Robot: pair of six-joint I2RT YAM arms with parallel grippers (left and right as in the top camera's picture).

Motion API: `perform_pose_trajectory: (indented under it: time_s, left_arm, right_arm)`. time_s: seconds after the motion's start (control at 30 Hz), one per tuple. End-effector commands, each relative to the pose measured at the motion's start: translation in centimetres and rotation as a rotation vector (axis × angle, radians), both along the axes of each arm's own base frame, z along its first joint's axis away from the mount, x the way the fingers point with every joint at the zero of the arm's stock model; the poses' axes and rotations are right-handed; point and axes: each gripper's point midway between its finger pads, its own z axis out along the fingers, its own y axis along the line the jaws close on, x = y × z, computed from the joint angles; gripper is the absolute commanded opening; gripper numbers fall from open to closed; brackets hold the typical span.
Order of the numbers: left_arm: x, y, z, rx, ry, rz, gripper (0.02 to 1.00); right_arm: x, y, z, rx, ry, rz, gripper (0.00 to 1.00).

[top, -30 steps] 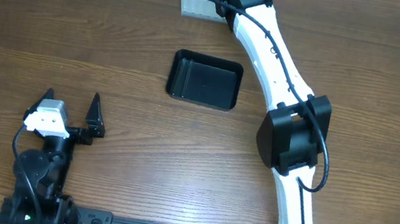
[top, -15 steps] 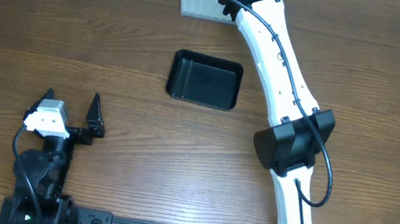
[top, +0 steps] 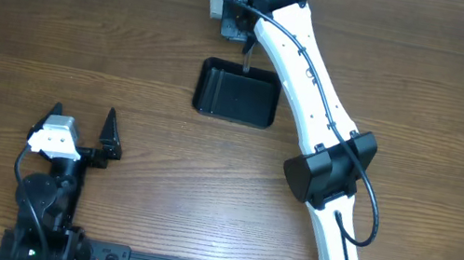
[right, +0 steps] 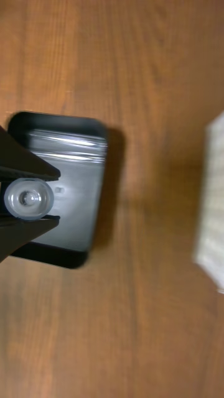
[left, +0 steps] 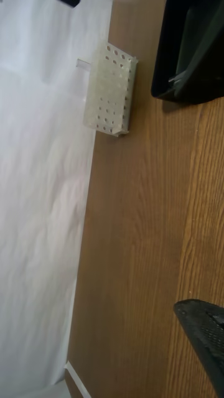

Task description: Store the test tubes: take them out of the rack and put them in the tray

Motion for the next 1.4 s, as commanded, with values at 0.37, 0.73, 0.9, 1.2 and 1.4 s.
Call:
perform_pose_trajectory:
  time_s: [0.37,0.73,0.9,1.2,1.4]
  left_arm:
    - [0.0,-0.2,-0.1,0.014,0.001,-0.014,0.998]
    - [0.0,-0.2,-0.1,0.014,0.001,-0.014,0.998]
    - [0.0,-0.2,-0.1,0.014,0.001,-0.014,0.998]
    - [0.0,-0.2,-0.1,0.014,0.001,-0.014,0.996]
    - [0.0,-0.2,-0.1,0.014,0.001,-0.014,0.998]
  right_arm:
    - [-3.3,0.6,-2.6,0.086,0.210,-0.030,0.012]
    - [-3.6,-1.4,-5.2,0.054,0.290,-0.074,0.009]
    - [-3.3,-1.6,-5.9,0.053,0.299,-0.082,0.009]
    - [-3.5,-1.2,-8.7,0.031,0.358,-0.081,0.012]
    - [-3.5,-1.4,-9.9,0.018,0.381,-0.086,0.012]
